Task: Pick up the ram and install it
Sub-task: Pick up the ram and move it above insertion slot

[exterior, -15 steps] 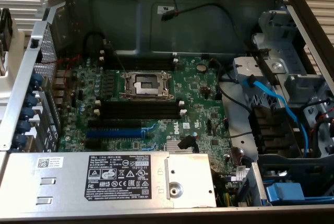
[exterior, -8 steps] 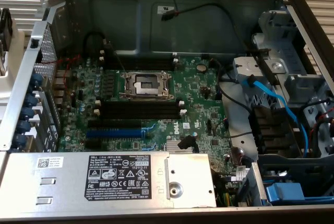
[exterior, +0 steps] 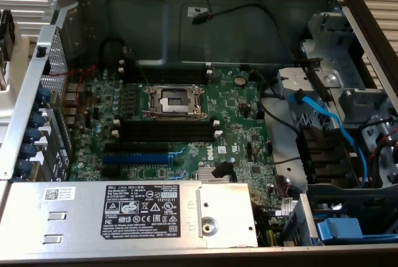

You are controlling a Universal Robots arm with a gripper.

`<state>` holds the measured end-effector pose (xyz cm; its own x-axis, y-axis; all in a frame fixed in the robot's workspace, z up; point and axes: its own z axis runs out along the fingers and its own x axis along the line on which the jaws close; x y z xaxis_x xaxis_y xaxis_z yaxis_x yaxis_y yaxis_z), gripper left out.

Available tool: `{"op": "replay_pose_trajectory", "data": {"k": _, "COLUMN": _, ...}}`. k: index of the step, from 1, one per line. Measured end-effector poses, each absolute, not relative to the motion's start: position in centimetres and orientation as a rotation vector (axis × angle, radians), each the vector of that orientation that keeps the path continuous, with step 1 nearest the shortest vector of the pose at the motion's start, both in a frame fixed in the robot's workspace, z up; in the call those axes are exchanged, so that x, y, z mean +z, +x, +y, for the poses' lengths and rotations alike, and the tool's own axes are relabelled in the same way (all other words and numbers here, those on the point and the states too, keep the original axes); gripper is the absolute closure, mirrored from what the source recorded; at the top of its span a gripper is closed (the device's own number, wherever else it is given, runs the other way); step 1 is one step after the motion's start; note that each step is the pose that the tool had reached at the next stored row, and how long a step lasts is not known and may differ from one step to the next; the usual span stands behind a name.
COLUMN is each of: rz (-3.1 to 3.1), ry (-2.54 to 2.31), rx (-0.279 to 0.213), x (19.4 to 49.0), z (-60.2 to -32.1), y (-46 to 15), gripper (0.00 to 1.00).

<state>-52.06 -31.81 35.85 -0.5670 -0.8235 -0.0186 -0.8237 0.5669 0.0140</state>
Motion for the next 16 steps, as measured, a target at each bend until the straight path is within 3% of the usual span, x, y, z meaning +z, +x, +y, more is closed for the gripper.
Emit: {"op": "replay_pose_trajectory", "data": {"k": 16, "rz": 2.565, "ry": -1.801, "rx": 0.035, "x": 35.84, "z": -31.81, "y": -51.72, "gripper": 0.90}}
